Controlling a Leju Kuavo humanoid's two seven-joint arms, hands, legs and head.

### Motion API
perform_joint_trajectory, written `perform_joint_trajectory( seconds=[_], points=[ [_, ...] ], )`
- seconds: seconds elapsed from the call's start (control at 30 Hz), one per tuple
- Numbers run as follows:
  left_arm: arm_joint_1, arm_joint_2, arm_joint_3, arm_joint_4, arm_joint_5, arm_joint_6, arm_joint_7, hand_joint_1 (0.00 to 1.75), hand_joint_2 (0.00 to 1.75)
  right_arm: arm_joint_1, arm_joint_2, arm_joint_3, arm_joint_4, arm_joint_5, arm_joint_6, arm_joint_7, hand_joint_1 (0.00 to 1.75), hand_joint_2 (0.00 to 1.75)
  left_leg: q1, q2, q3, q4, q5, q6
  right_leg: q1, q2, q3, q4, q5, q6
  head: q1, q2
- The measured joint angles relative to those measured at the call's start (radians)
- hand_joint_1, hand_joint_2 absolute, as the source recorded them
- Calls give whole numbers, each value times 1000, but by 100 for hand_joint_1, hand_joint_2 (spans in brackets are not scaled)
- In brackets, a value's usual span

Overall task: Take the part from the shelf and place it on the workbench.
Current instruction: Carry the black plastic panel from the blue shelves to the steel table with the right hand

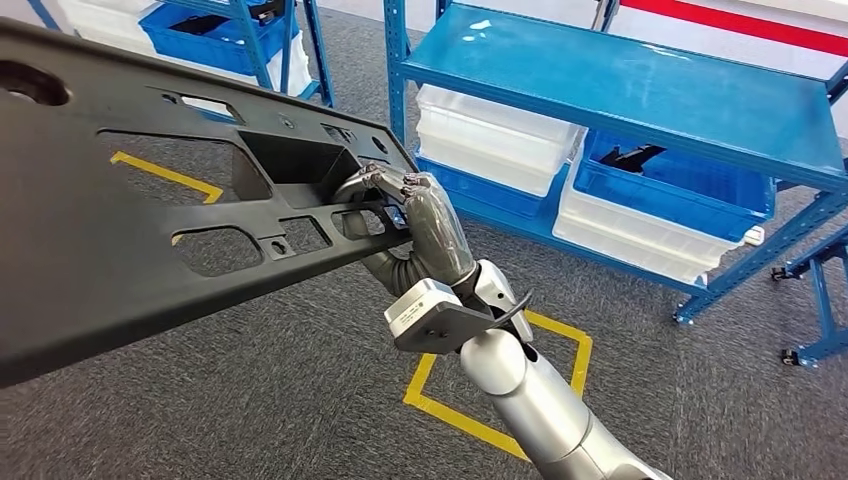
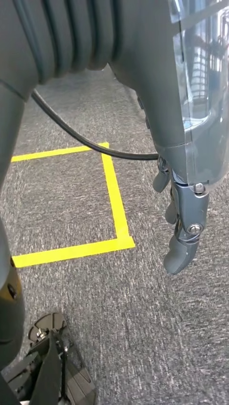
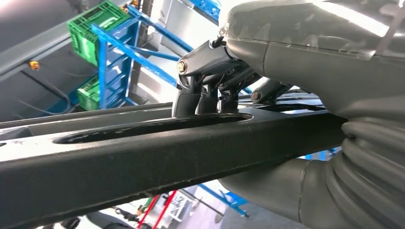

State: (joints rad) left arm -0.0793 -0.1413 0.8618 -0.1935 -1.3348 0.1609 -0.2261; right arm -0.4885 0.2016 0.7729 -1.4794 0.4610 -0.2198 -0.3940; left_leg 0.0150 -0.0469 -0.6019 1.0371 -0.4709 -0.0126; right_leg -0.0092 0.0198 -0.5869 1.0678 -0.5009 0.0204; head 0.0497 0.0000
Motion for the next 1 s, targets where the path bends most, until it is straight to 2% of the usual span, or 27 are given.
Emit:
perform_joint_trajectory(
  seconds=[0.03, 0.07, 0.1, 0.17, 0.23, 0.3, 0.33, 0.37, 0.4, 0.47, 0.5, 0.53, 0.63, 0.7, 0.73, 0.8, 0.83, 0.87, 0.9, 0.97, 1.0],
  points=[
    [-1, 0, 0, 0, -1, 0, -1, 0, 175, -2, 0, 0, 0, 0, 0, 0, 175, 175, 0, -5, -4, 0, 3, -5, 0, 11, 13, -31, 6, -1, 1, 0],
    [-1, 0, 0, 0, -2, 0, -2, 0, 175, -4, 0, 0, 0, 0, 0, -1, 175, 175, 0, -9, -8, -2, 6, -11, 2, 14, 15, -40, 2, -3, 0, 0],
    [-1, 0, 0, 0, -3, 0, -3, 0, 175, -5, 1, 0, 0, 0, 0, -1, 175, 175, 1, -12, -10, -4, 9, -18, 1, 12, 15, -44, 2, -6, -1, 0],
    [-1, 1, 0, 0, -5, 0, -4, 0, 175, -7, 3, 0, -1, 0, 0, -1, 175, 175, 1, 1, -17, 11, -3, -27, -3, 3, 16, -48, 7, -16, -8, 0],
    [-4, 1, 0, 0, -7, 0, -3, 0, 175, -9, 5, 0, -2, 0, 0, -1, 175, 175, 0, 24, -51, 97, -55, -31, -7, -11, 18, -52, 10, -27, -24, 0],
    [-6, 1, 0, 0, -9, 0, -2, 0, 175, -8, 5, 0, -2, 0, 0, -2, 175, 175, -1, 32, -107, 231, -115, -33, -5, -24, 18, -51, 9, -31, -37, 0],
    [-7, 1, 0, 0, -10, 0, -2, 0, 175, -7, 5, 0, -2, 0, 0, -2, 175, 175, 0, 35, -123, 273, -126, -34, -5, -30, 18, -51, 9, -31, -40, 0],
    [-8, 1, 0, 0, -11, 0, -2, 0, 175, -7, 4, 0, -2, 0, 0, -1, 175, 175, 1, 37, -122, 278, -119, -35, -5, -35, 18, -50, 9, -31, -42, 0],
    [-9, 1, 0, -1, -13, 0, 0, 0, 175, -7, 4, 0, -2, 0, 0, -1, 175, 175, 3, 41, -101, 240, -93, -36, -6, -39, 19, -49, 8, -29, -44, 0],
    [-9, 2, -1, -2, -15, -1, 3, 0, 175, -7, 5, 0, -3, 1, 0, -1, 175, 175, 5, 62, -33, 103, -31, -38, -6, -45, 21, -44, 2, -23, -49, 0],
    [-11, 2, -1, -2, -16, -1, 3, 0, 175, -7, 4, -1, -3, 2, 0, -1, 175, 175, 4, 72, -7, 48, -13, -37, -4, -47, 20, -41, 0, -18, -51, 0],
    [-12, 2, -1, -2, -18, -2, 4, 0, 175, -7, 4, -1, -4, 4, -1, 0, 175, 175, 2, 80, 5, 18, -8, -36, -1, -50, 19, -38, -2, -13, -51, 0],
    [-14, 1, -2, -2, -21, -3, 4, 0, 175, -8, 4, -1, -5, 9, -2, 1, 175, 175, -1, 68, 1, 7, -9, -22, 1, -62, 17, -39, -3, -2, -46, 0],
    [-15, 1, -2, -2, -22, -3, 4, 0, 175, -9, 4, -1, -8, 11, -2, 2, 175, 175, 1, 57, -1, 5, -5, -9, -1, -54, 4, -7, -32, 4, -42, 0],
    [-16, 1, -2, -2, -23, -3, 4, 0, 175, -9, 3, -2, -9, 12, -2, 2, 175, 175, 2, 52, -1, 4, -3, -4, -2, -46, -17, 39, -60, 6, -38, 0],
    [-19, 1, -2, -3, -24, -3, 4, 0, 175, -9, 1, -2, -10, 14, -3, 2, 175, 175, 2, 41, -3, 4, -2, 1, -2, -37, -78, 171, -119, 7, -27, 0],
    [-20, 1, -2, -3, -24, -3, 4, 0, 175, -8, -1, -2, -10, 16, -3, 2, 175, 175, 2, 35, -3, 4, -2, 1, -2, -36, -104, 223, -133, 7, -22, 0],
    [-20, 1, -2, -3, -24, -3, 4, 0, 175, -7, -3, -2, -10, 17, -3, 3, 175, 175, 2, 28, -3, 4, -2, 2, -2, -35, -115, 244, -128, 7, -18, 0],
    [-20, 1, -2, -3, -24, -3, 4, 0, 175, -6, -4, -2, -10, 18, -3, 3, 175, 175, 3, 21, -3, 4, -1, 2, -2, -34, -108, 223, -106, 7, -14, 0],
    [-21, 1, -3, -3, -24, -3, 4, 0, 175, -6, -5, -2, -12, 20, -3, 3, 175, 175, 3, 6, -1, 4, -1, 1, -3, -20, -52, 100, -35, 4, -7, 0],
    [-22, 1, -3, -3, -24, -3, 4, 0, 175, -7, -5, -2, -13, 20, -3, 3, 175, 175, 3, -2, -2, 5, -1, -1, -3, -7, -22, 37, -10, 3, -4, 0]
  ],
)
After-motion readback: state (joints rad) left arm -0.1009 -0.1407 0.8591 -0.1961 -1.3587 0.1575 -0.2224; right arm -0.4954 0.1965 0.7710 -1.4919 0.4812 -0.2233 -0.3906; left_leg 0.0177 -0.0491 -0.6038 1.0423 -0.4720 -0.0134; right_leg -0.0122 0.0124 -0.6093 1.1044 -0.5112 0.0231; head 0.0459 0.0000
